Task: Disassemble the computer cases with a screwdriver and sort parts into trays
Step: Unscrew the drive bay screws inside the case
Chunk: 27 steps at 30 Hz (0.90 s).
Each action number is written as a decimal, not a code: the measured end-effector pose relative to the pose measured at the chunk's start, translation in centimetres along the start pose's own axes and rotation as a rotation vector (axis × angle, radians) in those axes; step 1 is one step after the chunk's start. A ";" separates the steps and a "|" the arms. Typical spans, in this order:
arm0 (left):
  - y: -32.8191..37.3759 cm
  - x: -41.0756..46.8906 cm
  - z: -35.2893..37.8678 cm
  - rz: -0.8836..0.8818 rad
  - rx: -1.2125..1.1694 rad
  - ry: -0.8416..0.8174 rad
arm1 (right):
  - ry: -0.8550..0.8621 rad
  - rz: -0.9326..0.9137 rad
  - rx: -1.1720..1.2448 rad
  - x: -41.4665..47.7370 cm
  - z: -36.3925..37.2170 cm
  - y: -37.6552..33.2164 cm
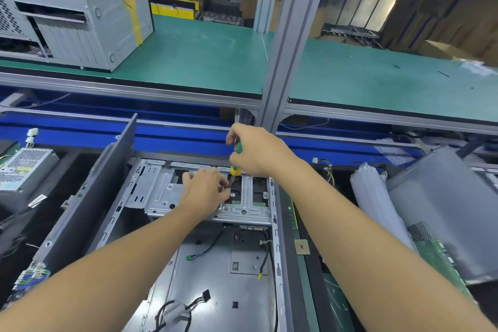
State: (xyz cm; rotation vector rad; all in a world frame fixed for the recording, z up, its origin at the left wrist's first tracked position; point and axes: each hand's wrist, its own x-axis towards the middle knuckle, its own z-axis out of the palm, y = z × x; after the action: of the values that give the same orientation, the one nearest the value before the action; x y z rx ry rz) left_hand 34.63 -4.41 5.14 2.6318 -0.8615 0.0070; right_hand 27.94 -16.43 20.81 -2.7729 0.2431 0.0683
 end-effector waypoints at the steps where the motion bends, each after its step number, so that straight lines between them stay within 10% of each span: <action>1: 0.1 0.1 0.1 -0.004 -0.033 0.011 | 0.030 0.006 0.023 -0.3 -0.3 0.2; 27: 6.8 -0.5 -0.7 0.403 -0.507 -0.193 | 0.506 0.308 0.402 -6.8 -2.2 10.0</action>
State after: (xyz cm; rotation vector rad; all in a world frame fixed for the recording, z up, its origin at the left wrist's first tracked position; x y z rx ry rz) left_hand 30.44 -8.96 8.09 1.9812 -1.2558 -0.3208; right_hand 19.56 -25.34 19.99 -2.2864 0.7234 -0.5486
